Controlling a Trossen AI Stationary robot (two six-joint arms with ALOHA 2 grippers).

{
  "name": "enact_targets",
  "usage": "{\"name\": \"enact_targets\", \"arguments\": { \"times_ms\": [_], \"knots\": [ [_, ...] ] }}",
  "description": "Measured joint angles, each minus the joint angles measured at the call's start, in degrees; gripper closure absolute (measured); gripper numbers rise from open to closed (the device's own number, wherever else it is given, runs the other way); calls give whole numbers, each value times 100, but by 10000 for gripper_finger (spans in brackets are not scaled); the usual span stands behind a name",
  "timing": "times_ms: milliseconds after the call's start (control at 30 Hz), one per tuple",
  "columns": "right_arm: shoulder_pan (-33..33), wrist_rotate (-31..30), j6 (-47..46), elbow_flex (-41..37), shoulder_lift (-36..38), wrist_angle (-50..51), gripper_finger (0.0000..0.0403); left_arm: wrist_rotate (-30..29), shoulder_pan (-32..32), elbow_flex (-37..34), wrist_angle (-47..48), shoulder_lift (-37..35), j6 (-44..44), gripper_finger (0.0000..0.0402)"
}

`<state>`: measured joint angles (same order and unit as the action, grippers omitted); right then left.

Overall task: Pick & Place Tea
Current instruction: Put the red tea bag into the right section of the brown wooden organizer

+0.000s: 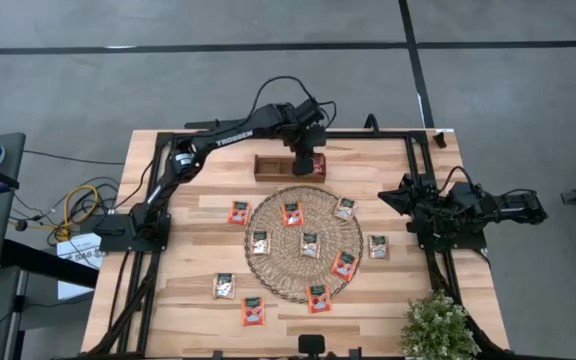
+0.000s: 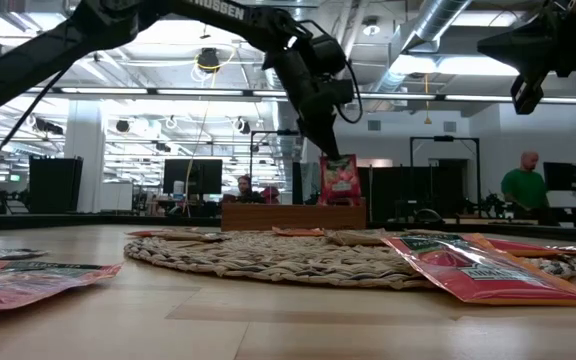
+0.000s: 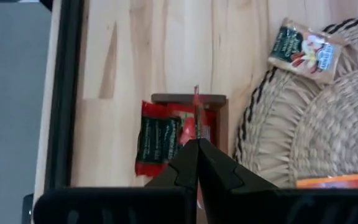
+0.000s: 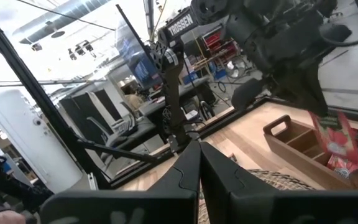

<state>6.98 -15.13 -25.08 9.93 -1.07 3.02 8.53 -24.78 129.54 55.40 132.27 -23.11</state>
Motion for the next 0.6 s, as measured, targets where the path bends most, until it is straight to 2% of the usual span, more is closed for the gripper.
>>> {"name": "enact_targets", "arguments": {
  "times_ms": [200, 600],
  "knots": [
    [0, 1, -47, 0, 1, -2, 402, 88, 1, -17, 273, 171, -18, 401],
    [0, -8, -48, 0, -2, -3, 402, 101, -34, -17, 9, 183, -64, 401]
  ]
}}
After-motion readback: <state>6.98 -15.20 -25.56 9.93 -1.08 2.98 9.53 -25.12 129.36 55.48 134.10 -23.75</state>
